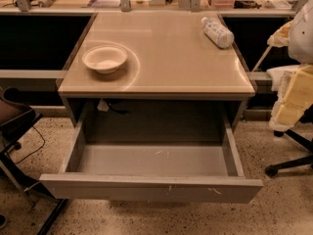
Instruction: Close top drawer
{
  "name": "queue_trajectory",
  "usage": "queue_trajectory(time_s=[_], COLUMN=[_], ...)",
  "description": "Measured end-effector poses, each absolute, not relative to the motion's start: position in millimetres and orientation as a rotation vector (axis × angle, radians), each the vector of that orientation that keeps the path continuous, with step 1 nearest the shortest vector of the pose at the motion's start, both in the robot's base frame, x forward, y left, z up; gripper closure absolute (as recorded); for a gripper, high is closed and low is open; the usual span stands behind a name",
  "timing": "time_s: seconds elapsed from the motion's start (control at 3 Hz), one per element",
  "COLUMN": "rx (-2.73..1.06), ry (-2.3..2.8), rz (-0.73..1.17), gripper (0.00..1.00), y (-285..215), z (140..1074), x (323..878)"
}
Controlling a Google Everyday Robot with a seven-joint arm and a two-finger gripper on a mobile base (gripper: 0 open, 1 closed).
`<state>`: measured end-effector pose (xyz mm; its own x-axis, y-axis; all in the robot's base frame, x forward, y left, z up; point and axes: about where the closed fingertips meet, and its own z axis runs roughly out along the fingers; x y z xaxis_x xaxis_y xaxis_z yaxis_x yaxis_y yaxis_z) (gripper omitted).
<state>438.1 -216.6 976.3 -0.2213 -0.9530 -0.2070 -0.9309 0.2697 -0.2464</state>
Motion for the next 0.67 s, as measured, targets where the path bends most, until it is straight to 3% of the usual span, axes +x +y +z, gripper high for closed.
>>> queue_trajectory(time_s=[0.67], rx=[-1.711], ry=[2.139], rz=[-0.097], gripper=[0.00], y=[-200], z=[969], x=[407])
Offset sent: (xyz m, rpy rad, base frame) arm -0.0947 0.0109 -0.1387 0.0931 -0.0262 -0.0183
